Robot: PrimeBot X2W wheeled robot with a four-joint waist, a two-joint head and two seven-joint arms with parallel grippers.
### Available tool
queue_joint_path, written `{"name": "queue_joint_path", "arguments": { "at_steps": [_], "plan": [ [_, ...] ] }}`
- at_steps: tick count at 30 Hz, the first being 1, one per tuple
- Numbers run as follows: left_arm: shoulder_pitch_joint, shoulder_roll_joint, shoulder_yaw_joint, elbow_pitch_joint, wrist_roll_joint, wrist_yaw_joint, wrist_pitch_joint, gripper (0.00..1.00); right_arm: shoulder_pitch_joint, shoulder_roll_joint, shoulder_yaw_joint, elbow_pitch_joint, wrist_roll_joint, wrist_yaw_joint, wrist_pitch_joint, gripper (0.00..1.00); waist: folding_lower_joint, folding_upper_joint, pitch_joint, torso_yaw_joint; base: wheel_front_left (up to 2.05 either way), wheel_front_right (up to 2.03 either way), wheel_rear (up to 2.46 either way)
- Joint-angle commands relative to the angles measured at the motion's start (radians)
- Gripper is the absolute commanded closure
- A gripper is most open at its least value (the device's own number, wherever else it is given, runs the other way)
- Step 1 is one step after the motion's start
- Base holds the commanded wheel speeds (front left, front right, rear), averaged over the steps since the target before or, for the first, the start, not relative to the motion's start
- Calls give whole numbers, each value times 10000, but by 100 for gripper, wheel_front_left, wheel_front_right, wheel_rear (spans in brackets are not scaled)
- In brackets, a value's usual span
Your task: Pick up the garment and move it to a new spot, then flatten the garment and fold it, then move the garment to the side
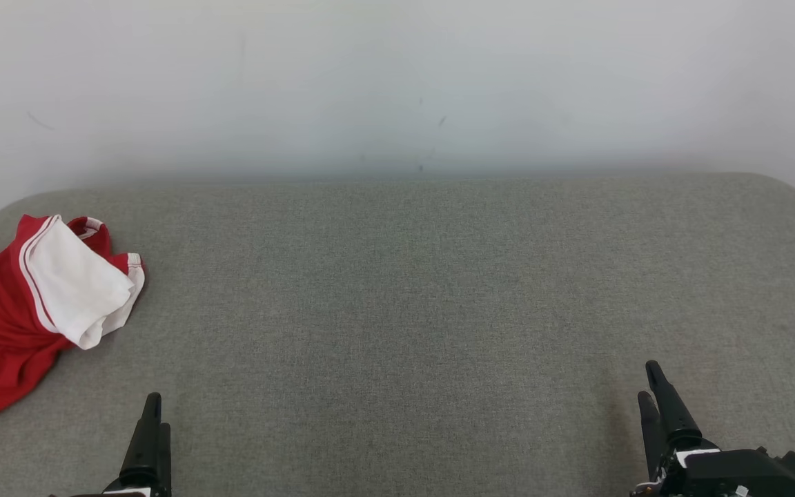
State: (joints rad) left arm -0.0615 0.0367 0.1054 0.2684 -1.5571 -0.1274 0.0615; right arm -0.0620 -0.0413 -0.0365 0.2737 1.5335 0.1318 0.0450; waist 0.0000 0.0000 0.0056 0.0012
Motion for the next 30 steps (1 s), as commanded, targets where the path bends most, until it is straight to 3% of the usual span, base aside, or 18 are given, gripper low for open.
{"name": "queue_joint_path", "arguments": {
  "at_steps": [1,18,30],
  "plan": [
    [-43,42,-10,-283,257,-17,-155,0,-129,-40,162,-223,-386,-2,-145,0,0,0,2,6,0,0,0],
    [168,68,154,-572,2923,-15,-841,0,-45,-56,821,-395,-2952,-5,-794,0,0,0,0,52,0,0,0],
    [375,86,-4,-910,5028,475,-1281,0,-24,-66,1115,-375,-6031,-7,-1214,0,0,0,16,75,0,0,0]
  ]
}}
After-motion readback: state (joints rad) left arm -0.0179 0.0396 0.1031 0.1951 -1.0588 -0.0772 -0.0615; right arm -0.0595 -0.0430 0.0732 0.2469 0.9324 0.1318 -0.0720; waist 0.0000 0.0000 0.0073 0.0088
